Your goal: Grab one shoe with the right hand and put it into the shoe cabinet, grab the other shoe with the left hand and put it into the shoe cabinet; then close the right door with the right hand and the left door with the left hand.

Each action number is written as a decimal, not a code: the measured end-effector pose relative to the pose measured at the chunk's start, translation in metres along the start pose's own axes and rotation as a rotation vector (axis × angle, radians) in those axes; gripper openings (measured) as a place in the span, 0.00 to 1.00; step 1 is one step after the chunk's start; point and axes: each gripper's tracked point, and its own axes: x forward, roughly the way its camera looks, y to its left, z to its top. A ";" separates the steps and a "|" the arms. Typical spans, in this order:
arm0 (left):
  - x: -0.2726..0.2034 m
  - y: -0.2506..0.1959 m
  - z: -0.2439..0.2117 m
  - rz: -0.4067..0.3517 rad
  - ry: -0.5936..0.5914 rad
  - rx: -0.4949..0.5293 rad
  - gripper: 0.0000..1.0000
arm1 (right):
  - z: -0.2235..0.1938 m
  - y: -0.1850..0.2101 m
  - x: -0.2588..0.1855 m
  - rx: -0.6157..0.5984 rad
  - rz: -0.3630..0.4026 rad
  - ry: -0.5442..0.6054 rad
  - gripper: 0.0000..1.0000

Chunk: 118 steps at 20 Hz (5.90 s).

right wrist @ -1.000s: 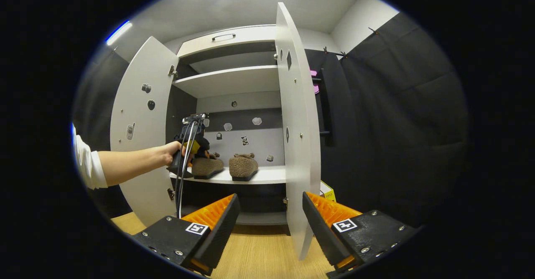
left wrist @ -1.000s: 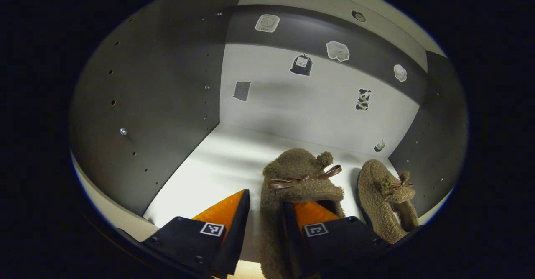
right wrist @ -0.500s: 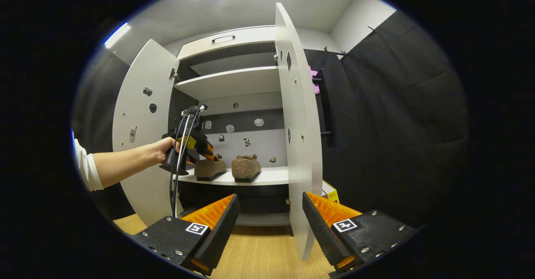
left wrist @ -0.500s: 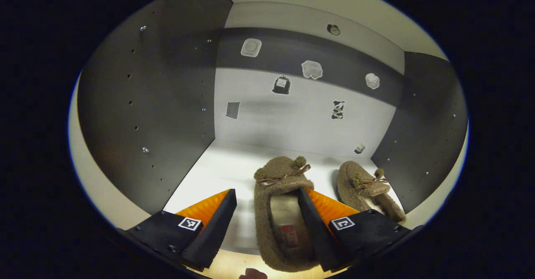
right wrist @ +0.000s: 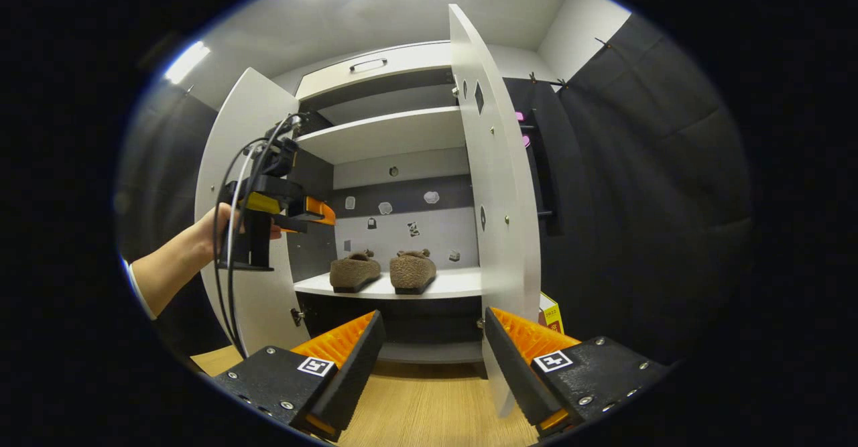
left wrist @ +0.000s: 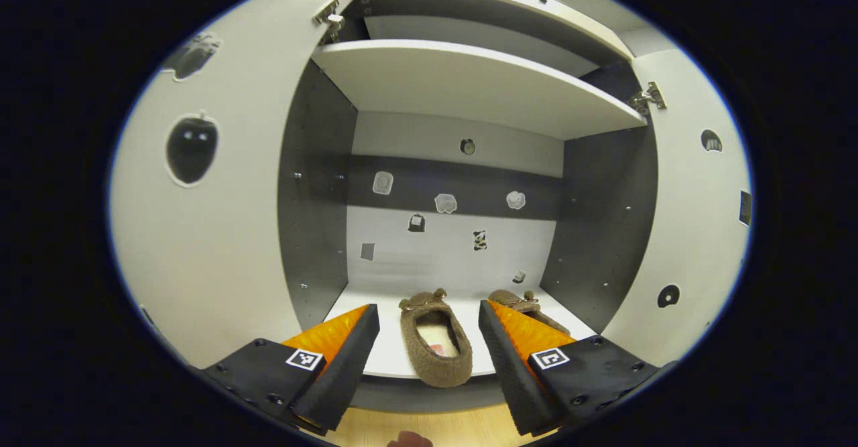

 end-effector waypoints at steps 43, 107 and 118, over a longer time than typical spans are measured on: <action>-0.235 0.032 -0.167 0.195 -0.159 0.080 0.99 | 0.142 -0.184 0.024 -0.033 -0.270 -0.155 0.93; -0.234 0.052 -0.153 0.207 -0.162 0.023 0.97 | 0.102 0.035 0.158 -0.074 0.008 -0.095 0.93; -0.255 0.103 -0.116 0.299 -0.200 0.002 0.96 | 0.040 0.017 0.057 -0.047 -0.032 -0.049 0.93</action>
